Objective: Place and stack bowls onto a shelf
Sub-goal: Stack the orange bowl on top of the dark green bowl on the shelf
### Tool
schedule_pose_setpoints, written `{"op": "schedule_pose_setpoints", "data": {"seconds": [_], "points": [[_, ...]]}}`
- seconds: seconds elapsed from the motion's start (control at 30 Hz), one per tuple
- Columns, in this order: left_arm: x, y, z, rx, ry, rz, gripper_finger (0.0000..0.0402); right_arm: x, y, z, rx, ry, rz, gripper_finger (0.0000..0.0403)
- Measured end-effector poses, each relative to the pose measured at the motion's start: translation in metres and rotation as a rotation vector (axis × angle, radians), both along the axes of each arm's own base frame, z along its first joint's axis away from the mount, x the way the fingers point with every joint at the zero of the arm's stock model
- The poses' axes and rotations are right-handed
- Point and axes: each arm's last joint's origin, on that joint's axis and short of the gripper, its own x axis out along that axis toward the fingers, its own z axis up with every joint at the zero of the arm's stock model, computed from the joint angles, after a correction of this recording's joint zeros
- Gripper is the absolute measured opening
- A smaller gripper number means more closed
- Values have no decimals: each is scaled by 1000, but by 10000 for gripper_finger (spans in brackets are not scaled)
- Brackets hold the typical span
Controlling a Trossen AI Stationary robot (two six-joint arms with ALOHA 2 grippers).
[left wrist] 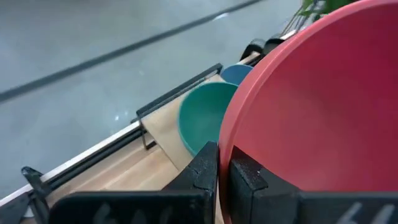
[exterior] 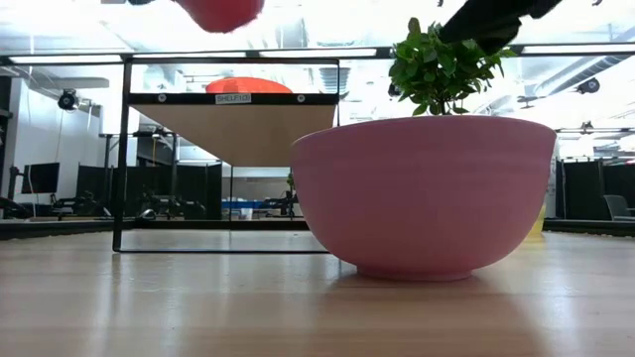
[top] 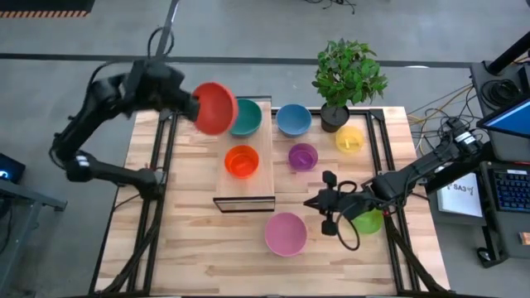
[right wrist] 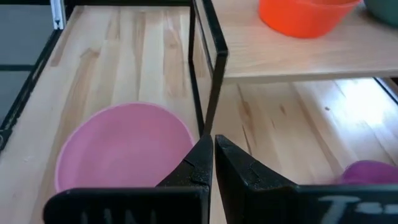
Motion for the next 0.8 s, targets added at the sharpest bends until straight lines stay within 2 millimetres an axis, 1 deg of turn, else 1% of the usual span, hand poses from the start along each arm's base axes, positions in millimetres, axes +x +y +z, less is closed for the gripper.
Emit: {"op": "schedule_pose_setpoints", "data": {"seconds": [0.17, 0.3, 0.4, 0.57, 0.7, 0.8], "points": [[13, 51, -7, -52, 95, 59, 0, -3, -2, 0, 6, -12, 0, 9], [31, 78, -13, -93, 126, 40, 0, -4, -2, 1, 7, -15, 1, 9], [45, 91, -16, -129, 156, 15, 0, -4, -2, 0, 6, -12, 2, 9], [64, 110, -26, -219, 275, -1, 0, -5, -2, -1, 0, 7, 6, 9], [76, 120, -32, -256, 333, -17, 0, -5, -2, -1, 3, 8, 10, 9], [81, 125, -32, -263, 342, -19, 0, -5, -2, -1, 7, 11, 6, 9]]}}
